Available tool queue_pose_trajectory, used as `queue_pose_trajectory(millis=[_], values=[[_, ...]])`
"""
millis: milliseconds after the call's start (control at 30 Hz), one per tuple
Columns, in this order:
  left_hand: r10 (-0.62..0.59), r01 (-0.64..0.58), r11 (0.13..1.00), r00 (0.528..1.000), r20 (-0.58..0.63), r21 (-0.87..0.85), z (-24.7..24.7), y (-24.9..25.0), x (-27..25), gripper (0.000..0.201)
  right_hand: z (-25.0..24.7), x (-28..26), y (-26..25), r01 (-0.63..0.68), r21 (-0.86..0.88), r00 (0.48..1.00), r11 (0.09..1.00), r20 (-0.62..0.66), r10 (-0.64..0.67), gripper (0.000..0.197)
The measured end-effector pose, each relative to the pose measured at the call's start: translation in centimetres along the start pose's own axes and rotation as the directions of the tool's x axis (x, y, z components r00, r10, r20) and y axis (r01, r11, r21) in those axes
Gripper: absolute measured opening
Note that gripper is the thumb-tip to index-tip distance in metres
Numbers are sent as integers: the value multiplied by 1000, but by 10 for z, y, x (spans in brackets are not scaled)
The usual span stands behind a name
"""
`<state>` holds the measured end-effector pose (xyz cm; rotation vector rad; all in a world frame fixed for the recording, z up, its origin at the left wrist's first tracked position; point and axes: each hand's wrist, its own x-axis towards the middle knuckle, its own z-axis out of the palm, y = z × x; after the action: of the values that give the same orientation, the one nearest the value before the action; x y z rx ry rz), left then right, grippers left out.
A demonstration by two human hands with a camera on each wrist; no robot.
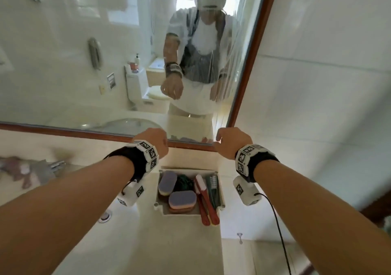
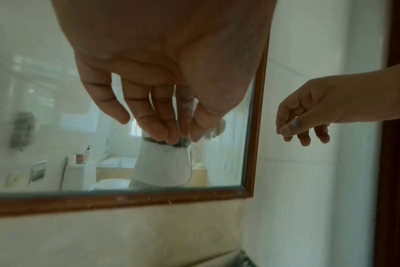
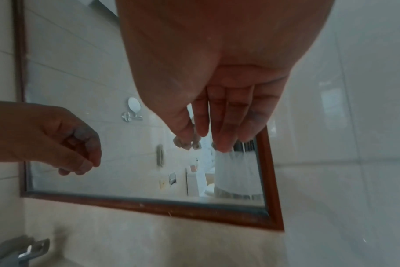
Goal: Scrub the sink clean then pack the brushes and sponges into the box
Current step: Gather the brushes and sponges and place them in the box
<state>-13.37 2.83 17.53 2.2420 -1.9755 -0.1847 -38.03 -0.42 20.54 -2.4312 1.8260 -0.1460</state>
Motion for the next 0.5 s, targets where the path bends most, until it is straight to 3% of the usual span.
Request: queue_pose_trajectory(millis=[200,333,500], values=[[51,-54,998,994,-101,-34,-64,-31,-57,5,-50,-47,-65,4,-70,996,998,-93,-10,25],[41,-49,997,988,-152,-52,-109,-72,-92,12,-77,-71,-122,45,-124,987,991,-148,-63,24],[-46,41,999,981,-188,-34,-145,-136,-127,14,-90,-80,-205,130,-127,974,983,-168,-151,20]])
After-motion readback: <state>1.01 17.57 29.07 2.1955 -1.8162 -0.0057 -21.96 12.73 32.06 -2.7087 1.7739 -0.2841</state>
